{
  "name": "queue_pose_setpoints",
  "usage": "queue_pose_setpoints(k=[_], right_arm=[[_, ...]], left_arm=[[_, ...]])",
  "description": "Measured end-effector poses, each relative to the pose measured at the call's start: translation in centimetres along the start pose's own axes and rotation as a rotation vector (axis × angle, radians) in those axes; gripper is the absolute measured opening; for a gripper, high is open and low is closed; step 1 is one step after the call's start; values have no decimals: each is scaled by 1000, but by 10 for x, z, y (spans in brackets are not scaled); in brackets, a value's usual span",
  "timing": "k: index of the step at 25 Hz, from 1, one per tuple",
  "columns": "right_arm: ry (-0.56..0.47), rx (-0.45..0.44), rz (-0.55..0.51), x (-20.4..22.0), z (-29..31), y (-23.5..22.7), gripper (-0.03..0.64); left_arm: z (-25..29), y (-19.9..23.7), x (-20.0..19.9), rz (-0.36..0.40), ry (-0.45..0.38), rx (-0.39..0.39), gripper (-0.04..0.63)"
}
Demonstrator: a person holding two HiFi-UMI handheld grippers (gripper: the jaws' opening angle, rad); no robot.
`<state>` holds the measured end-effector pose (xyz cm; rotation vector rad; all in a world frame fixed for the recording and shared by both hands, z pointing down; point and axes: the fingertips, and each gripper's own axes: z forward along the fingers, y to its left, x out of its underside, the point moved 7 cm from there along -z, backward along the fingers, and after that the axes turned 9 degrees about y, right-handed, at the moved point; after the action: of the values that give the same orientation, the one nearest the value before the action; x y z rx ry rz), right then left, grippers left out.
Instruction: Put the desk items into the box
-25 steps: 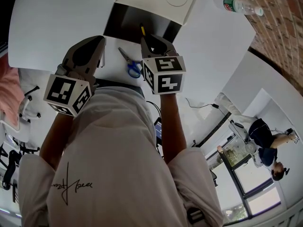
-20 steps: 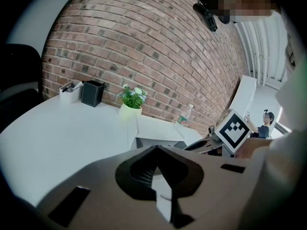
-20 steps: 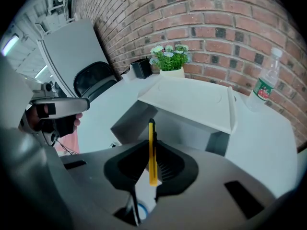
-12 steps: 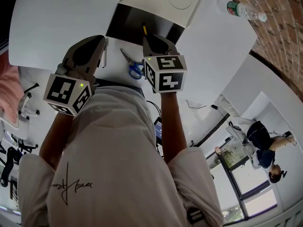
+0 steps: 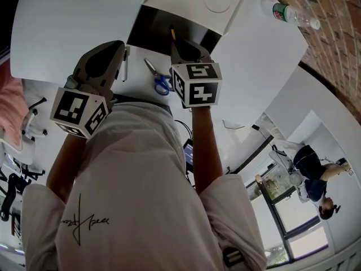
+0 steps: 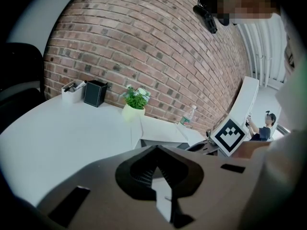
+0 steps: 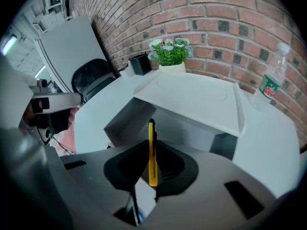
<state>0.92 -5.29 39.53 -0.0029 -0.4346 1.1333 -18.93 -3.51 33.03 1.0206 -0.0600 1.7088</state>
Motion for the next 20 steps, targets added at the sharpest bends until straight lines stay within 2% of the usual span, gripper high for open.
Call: queue_pose_setpoints(k=[20], right_arm=[[27, 7, 10, 0, 19, -8, 63]], left_arm=[[3, 2, 0, -10, 13, -7, 5]])
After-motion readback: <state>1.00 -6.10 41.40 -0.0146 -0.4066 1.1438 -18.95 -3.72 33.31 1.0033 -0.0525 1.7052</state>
